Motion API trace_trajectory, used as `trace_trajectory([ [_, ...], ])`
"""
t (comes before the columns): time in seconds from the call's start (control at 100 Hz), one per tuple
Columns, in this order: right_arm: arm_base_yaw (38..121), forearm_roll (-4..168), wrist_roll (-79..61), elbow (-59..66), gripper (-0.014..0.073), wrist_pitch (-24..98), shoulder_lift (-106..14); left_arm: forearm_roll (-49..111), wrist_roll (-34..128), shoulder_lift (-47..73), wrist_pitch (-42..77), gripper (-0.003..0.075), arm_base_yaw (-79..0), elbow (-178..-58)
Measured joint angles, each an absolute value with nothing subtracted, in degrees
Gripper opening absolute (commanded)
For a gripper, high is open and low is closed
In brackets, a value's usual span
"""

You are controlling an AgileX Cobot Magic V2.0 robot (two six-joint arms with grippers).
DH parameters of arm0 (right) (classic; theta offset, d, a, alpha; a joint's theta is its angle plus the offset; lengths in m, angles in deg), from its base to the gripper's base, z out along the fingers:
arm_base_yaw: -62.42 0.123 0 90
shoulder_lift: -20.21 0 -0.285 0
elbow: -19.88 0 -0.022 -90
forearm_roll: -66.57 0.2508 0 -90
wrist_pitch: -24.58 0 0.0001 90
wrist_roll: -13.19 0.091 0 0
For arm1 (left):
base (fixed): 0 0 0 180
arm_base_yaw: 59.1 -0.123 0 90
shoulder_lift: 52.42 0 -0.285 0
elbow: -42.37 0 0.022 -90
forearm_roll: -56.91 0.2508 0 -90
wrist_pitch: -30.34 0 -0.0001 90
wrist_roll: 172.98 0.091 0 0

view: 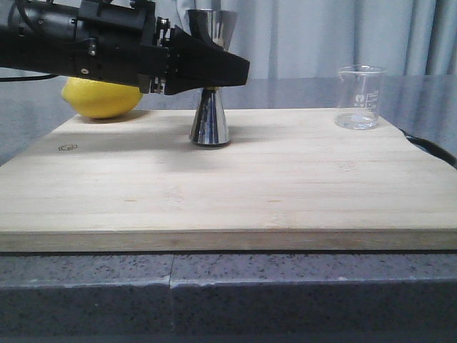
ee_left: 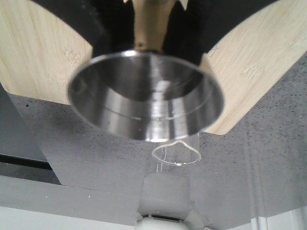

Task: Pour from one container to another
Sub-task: 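Lower the jigger onto the board and open the left gripper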

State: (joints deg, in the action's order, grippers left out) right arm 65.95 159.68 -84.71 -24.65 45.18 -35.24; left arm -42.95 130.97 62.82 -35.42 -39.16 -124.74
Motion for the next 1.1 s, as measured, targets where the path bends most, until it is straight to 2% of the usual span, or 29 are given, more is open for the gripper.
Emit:
trace_trajectory([
  [0.65, 65.95, 159.68, -84.71, -24.65, 0.0596, 45.18, -35.24, -40.04, 130.97, 62.84, -35.30, 0.0237, -39.16, -124.74],
  [0.72, 65.95, 159.68, -84.71, -24.65, 0.0596, 45.18, -35.24, -39.90, 130.97, 62.84, -35.37, 0.0269, -39.16, -124.74],
  [0.89, 65.95, 159.68, -84.71, -24.65, 0.0596, 45.18, -35.24, -39.75, 130.97, 62.84, -35.37, 0.0408, -39.16, -124.74],
  [1.1, 65.95, 159.68, -84.71, -24.65, 0.0596, 45.18, -35.24, -39.77, 130.95, 62.84, -35.37, 0.0498, -39.16, -124.74],
])
